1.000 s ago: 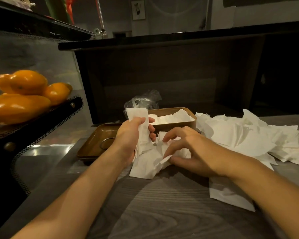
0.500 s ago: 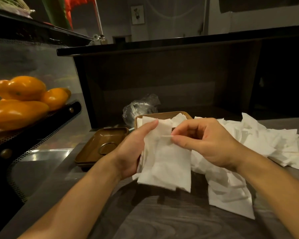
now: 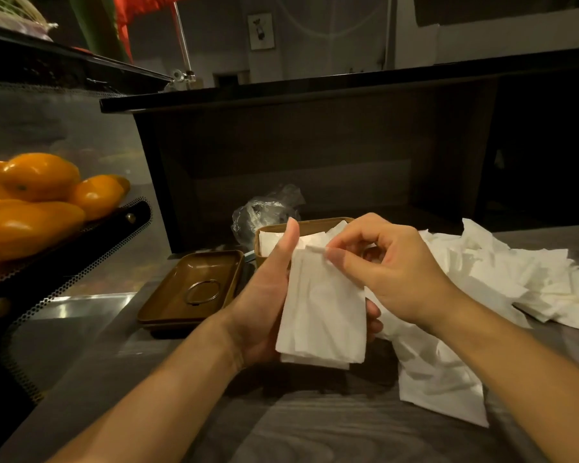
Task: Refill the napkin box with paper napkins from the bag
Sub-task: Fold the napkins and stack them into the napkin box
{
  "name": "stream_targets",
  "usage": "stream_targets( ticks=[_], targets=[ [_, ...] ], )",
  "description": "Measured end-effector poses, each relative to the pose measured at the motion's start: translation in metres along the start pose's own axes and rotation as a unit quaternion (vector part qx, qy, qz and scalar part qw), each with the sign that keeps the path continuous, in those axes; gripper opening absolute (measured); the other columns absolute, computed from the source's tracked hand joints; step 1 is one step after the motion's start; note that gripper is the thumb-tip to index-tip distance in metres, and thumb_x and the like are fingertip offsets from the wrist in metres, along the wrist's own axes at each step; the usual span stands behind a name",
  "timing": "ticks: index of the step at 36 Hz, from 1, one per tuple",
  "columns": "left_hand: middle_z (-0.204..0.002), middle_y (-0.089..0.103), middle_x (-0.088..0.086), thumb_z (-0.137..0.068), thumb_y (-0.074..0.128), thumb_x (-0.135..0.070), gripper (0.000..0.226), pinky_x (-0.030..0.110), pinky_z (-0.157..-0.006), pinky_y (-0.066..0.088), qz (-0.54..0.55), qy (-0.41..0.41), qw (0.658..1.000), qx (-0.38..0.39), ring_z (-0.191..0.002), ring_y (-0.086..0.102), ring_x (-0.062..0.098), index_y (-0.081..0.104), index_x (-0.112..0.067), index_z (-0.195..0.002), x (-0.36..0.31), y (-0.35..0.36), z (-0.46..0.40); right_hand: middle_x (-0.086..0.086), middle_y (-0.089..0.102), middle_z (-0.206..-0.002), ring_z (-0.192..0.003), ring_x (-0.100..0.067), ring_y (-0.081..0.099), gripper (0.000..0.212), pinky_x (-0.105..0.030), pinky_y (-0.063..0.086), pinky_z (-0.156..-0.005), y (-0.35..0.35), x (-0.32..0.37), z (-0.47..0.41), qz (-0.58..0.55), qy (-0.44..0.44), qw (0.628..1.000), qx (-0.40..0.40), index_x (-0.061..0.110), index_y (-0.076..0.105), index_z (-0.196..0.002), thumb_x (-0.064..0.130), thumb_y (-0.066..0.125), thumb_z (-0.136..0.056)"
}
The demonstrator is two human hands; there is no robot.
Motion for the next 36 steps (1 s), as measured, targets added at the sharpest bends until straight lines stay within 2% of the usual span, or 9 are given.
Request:
stream_targets(
  ticks=[2, 4, 8, 12, 18, 21, 26, 30, 36],
  targets=[
    [-0.107, 0.075, 0.008, -0.079, 0.060, -0.071, 0.059, 0.045, -0.091, 0.059, -0.006, 0.002, 0.999, 0.040, -0.098, 0.073, 0.027, 0.072, -0.028, -0.117, 0.003, 0.002, 0.001, 0.020, 0.064, -0.099, -0.097, 0.002, 0.060, 0.005, -0.010, 0.053, -0.075, 0.001, 0.000, 0.000, -0.009, 0.011, 1.000, 0.016, 0.037, 0.071, -0.091, 0.033, 0.073, -0.087],
    [-0.104, 0.073, 0.012, -0.077, 0.081, -0.037, 0.061, 0.055, -0.100, 0.052, -0.016, -0.027, 0.997, 0.075, -0.098, 0.072, 0.030, 0.060, -0.021, -0.132, 0.007, 0.002, 0.002, 0.018, 0.066, -0.104, -0.100, 0.002, 0.062, 0.017, -0.015, 0.055, -0.076, 0.002, 0.000, 0.000, -0.022, 0.027, 0.997, 0.070, 0.037, 0.070, -0.105, 0.034, 0.072, -0.089],
    [-0.100, 0.071, 0.016, -0.091, 0.060, 0.000, 0.049, 0.056, -0.094, 0.054, -0.123, -0.066, 0.987, 0.081, -0.094, 0.071, 0.031, 0.049, -0.016, -0.136, 0.010, -0.001, 0.005, 0.013, 0.067, -0.115, -0.102, 0.000, 0.066, 0.040, -0.015, 0.054, -0.071, 0.007, 0.003, 0.007, -0.069, 0.070, 0.969, 0.228, 0.033, 0.063, -0.126, 0.025, 0.074, -0.089],
    [-0.102, 0.076, 0.006, -0.095, 0.059, -0.002, 0.027, 0.037, -0.086, 0.060, -0.231, -0.033, 0.972, 0.014, -0.095, 0.074, 0.022, 0.063, -0.019, -0.116, 0.002, -0.009, 0.005, 0.006, 0.073, -0.096, -0.092, -0.009, 0.069, 0.016, -0.025, 0.059, -0.081, 0.000, 0.006, 0.004, -0.016, 0.029, 0.980, 0.197, 0.020, 0.074, -0.103, 0.010, 0.073, -0.090],
    [-0.093, 0.071, -0.010, -0.090, 0.067, -0.004, 0.024, 0.027, -0.077, 0.060, -0.339, 0.168, 0.909, -0.172, -0.094, 0.068, 0.011, 0.073, -0.027, -0.090, -0.028, -0.029, 0.007, 0.019, 0.072, -0.099, -0.096, -0.002, 0.070, 0.024, -0.022, 0.060, -0.080, -0.014, -0.011, 0.002, 0.007, 0.075, 0.976, 0.206, 0.032, 0.065, -0.107, 0.020, 0.075, -0.089],
    [-0.090, 0.067, -0.019, -0.087, 0.073, -0.010, 0.024, 0.019, -0.068, 0.056, -0.392, 0.206, 0.885, -0.144, -0.089, 0.065, 0.003, 0.069, -0.034, -0.088, -0.025, -0.019, 0.009, 0.022, 0.069, -0.090, -0.091, 0.001, 0.067, 0.021, -0.017, 0.056, -0.074, -0.011, -0.010, 0.007, 0.068, 0.052, 0.966, 0.244, 0.037, 0.066, -0.099, 0.023, 0.077, -0.088],
    [-0.093, 0.066, -0.010, -0.072, 0.073, -0.017, 0.025, 0.027, -0.068, 0.058, -0.387, 0.263, 0.879, -0.093, -0.090, 0.066, 0.014, 0.066, -0.026, -0.094, -0.027, -0.011, 0.013, 0.009, 0.071, -0.089, -0.089, -0.010, 0.069, 0.011, -0.027, 0.060, -0.078, -0.016, -0.001, 0.008, 0.050, 0.034, 0.963, 0.264, 0.027, 0.072, -0.095, 0.022, 0.077, -0.087],
    [-0.103, 0.067, -0.010, -0.079, 0.081, -0.022, 0.031, 0.038, -0.083, 0.060, -0.476, 0.191, 0.858, -0.026, -0.098, 0.067, 0.012, 0.066, -0.029, -0.105, -0.017, -0.009, 0.011, 0.021, 0.068, -0.098, -0.096, 0.002, 0.064, 0.023, -0.023, 0.058, -0.081, -0.008, -0.010, 0.015, 0.117, 0.052, 0.931, 0.343, 0.038, 0.068, -0.099, 0.032, 0.082, -0.082],
    [-0.105, 0.064, -0.018, -0.081, 0.080, -0.032, 0.034, 0.030, -0.084, 0.059, -0.540, 0.151, 0.828, -0.011, -0.101, 0.062, 0.003, 0.062, -0.038, -0.108, -0.007, -0.009, 0.011, 0.025, 0.068, -0.099, -0.096, 0.005, 0.064, 0.027, -0.015, 0.054, -0.076, -0.004, -0.016, 0.017, 0.136, 0.067, 0.921, 0.359, 0.041, 0.066, -0.105, 0.033, 0.081, -0.084]
  ],
)
Point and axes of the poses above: each hand's wrist, its own z-axis away from the middle knuckle, its own y-axis out of the palm, x = y × z, the point moved 5 cm from there along -z, towards the middle knuckle
